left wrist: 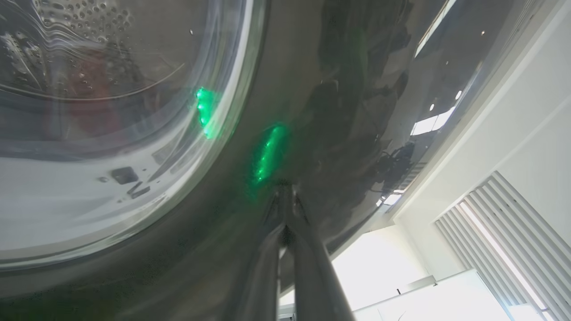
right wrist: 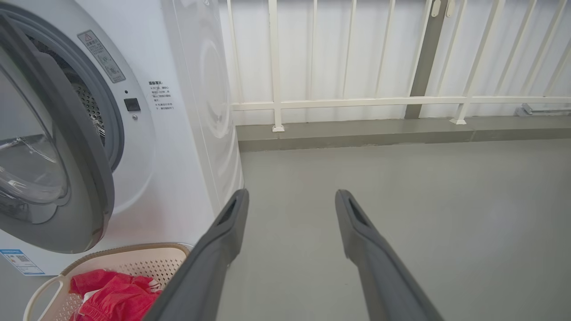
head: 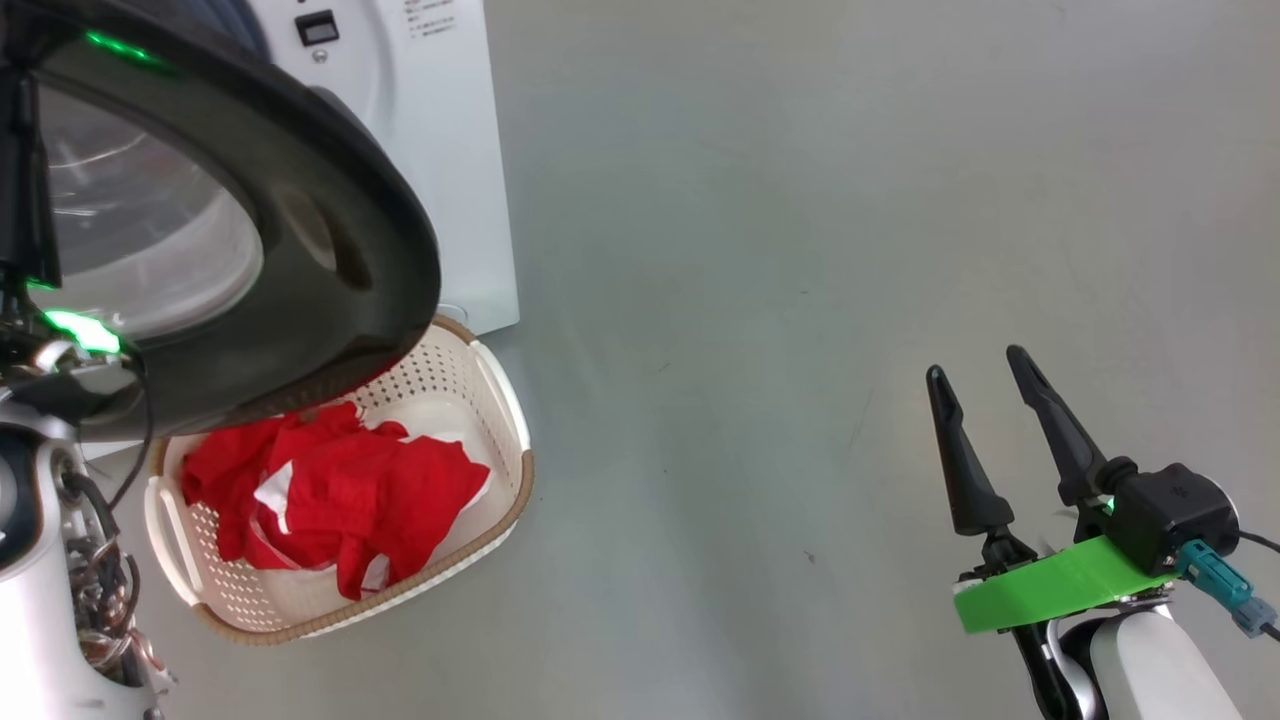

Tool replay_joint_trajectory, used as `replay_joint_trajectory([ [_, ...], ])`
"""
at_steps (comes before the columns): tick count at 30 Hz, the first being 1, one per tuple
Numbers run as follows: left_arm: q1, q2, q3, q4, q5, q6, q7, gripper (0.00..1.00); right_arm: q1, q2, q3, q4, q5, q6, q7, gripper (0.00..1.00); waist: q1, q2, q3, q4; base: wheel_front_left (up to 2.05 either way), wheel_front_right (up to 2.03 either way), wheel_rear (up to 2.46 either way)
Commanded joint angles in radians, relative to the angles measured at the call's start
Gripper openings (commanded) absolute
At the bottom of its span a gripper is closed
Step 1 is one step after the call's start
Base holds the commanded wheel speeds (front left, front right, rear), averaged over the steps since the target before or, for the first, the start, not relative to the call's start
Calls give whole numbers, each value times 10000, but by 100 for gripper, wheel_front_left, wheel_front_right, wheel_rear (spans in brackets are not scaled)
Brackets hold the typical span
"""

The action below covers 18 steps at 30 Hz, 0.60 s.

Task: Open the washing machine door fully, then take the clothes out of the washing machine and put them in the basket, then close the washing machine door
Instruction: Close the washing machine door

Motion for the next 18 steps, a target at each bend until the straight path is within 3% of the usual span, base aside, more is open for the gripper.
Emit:
replay_joint_trajectory([
  [1, -228, 422, 221, -194, 15, -127, 0, 0, -201, -41, 144, -232, 49, 63, -63, 100, 0, -1, -6, -18, 0, 0, 0],
  [9, 55, 387, 323, 169, -57, -224, 28, 0, -96, -41, 35, -152, 61, 63, -63, 100, 0, -1, -373, 189, 0, 0, 0],
  [10, 139, 383, 339, 194, -25, -218, -3, 13, -75, -41, 26, -132, 43, 63, -63, 100, 0, -1, -437, 250, 0, 0, 0],
  [11, 231, 376, 346, 217, 10, -225, -27, 34, -60, -41, 19, -106, 26, 63, -63, 100, 0, -1, -509, 314, 0, 0, 0],
  [12, 331, 375, 338, 230, 55, -257, -34, 76, -47, -41, 14, -85, 9, 63, -63, 100, 0, -1, -584, 382, 0, 0, 0],
  [13, 433, 375, 337, 262, 101, -274, -48, 100, -32, -41, 9, -73, -15, 63, -63, 100, 0, -1, -663, 455, 0, 0, 0],
  [18, 864, 361, 385, 403, 375, -505, -298, 100, 37, -41, -122, 20, -208, 63, -63, 100, 0, -1, -1082, 883, 0, 0, 0],
])
